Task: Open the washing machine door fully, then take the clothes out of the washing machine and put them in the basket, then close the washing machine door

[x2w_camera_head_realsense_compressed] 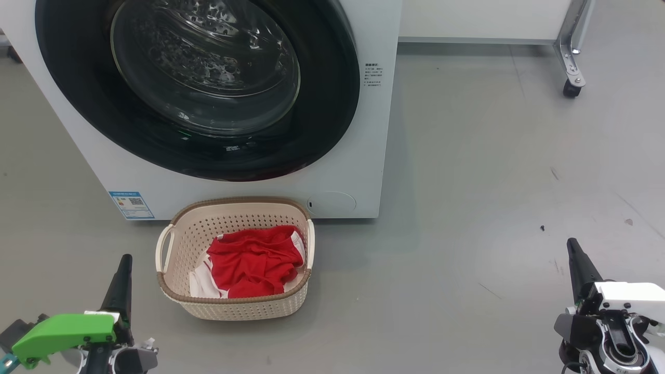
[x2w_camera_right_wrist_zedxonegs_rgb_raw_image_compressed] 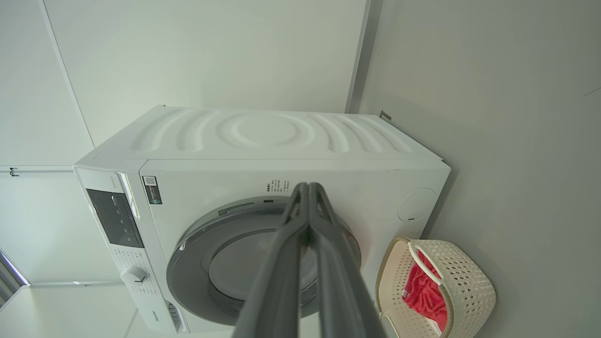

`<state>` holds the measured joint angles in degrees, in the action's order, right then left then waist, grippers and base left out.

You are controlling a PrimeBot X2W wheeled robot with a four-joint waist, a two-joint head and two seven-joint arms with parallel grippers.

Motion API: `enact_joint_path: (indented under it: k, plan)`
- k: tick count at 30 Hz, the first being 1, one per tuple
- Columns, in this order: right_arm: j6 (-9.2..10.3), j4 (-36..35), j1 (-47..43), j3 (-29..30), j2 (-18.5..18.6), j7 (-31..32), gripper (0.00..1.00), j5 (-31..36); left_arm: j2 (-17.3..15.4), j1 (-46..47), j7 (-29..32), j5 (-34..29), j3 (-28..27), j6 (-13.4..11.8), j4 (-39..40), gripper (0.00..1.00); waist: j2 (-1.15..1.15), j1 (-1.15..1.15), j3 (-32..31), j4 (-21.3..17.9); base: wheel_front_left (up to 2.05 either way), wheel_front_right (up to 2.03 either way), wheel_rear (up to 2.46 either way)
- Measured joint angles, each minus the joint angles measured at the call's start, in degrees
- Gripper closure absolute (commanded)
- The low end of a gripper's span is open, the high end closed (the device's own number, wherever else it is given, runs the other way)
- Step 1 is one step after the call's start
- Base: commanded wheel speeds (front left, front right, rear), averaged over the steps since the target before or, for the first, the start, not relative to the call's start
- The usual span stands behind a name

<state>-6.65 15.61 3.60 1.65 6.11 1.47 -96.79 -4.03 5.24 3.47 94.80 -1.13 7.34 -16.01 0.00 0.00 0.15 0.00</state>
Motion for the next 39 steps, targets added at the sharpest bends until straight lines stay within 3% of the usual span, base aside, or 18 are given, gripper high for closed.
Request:
enact_joint_path:
  k: [39]
  plan:
    - [-0.02, 0.3, 0.0, 0.2, -0.1, 0.3, 1.00, 0.0, 0.0, 0.0, 0.1, 0.0, -0.3, 0.0, 0.1, 1.00, 0.00, 0.00, 0.0, 0.0, 0.00, 0.00, 0.00]
